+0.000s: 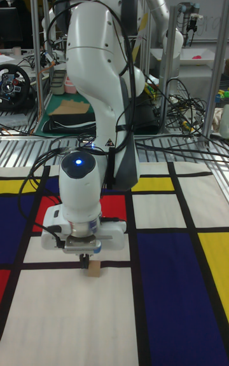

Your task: Use the gripper to push the small block from left to right

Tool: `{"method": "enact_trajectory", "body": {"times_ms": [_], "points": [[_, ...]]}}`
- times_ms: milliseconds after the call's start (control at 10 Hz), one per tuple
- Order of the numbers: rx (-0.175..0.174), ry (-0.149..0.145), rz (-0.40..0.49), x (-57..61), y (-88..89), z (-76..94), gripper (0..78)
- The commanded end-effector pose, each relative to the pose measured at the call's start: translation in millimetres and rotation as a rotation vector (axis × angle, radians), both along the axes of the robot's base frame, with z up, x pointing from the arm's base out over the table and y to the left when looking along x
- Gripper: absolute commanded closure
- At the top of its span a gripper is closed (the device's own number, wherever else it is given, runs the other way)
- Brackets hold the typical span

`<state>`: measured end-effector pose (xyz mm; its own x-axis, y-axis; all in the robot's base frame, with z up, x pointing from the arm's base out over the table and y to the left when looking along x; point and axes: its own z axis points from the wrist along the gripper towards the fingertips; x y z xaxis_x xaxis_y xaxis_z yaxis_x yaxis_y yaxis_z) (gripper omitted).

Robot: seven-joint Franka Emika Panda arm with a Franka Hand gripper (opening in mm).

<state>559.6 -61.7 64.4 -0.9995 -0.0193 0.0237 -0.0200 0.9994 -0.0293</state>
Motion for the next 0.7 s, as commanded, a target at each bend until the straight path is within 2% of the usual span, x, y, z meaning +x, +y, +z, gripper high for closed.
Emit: {"method": "enact_trajectory", "body": {"times_ms": [100, 700], "points": [[0.046, 0.034, -0.01, 3.4, 12.2, 4.5, 77.6], [0.04, 0.032, -0.023, 5.6, 33.3, 7.9, 77.6]]}}
